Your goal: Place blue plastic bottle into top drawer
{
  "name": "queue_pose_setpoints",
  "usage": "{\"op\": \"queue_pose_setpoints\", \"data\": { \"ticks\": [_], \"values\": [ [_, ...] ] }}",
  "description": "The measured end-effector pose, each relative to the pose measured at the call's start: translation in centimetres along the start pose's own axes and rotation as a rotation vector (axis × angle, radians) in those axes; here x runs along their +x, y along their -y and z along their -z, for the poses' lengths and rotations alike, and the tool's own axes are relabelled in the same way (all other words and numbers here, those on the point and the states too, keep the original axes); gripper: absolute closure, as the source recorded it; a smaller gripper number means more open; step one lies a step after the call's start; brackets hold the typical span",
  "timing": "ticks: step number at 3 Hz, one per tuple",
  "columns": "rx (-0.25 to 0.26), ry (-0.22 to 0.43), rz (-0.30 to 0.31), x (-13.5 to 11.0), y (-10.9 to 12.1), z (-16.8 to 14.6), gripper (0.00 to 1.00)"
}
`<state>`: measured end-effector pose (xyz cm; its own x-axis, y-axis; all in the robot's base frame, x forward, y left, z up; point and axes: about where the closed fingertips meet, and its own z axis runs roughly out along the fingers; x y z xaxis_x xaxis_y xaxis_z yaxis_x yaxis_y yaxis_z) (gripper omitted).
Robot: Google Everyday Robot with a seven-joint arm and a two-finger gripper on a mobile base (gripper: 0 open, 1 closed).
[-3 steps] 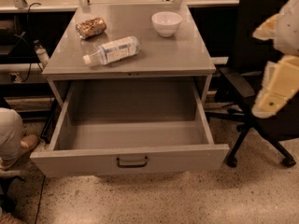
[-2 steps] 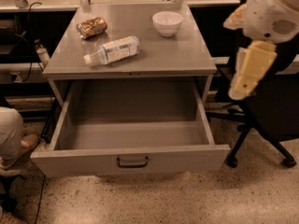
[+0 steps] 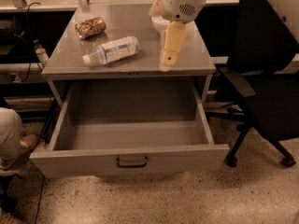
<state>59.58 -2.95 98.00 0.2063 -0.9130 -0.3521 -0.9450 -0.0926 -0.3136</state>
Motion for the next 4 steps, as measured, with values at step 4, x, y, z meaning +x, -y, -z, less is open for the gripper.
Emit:
{"op": "queue_pose_setpoints", "data": {
  "ticks": [4],
  "values": [
    [0.065,-0.091,0.24,-3.9,11.9,-10.6,0.0]
  ]
}}
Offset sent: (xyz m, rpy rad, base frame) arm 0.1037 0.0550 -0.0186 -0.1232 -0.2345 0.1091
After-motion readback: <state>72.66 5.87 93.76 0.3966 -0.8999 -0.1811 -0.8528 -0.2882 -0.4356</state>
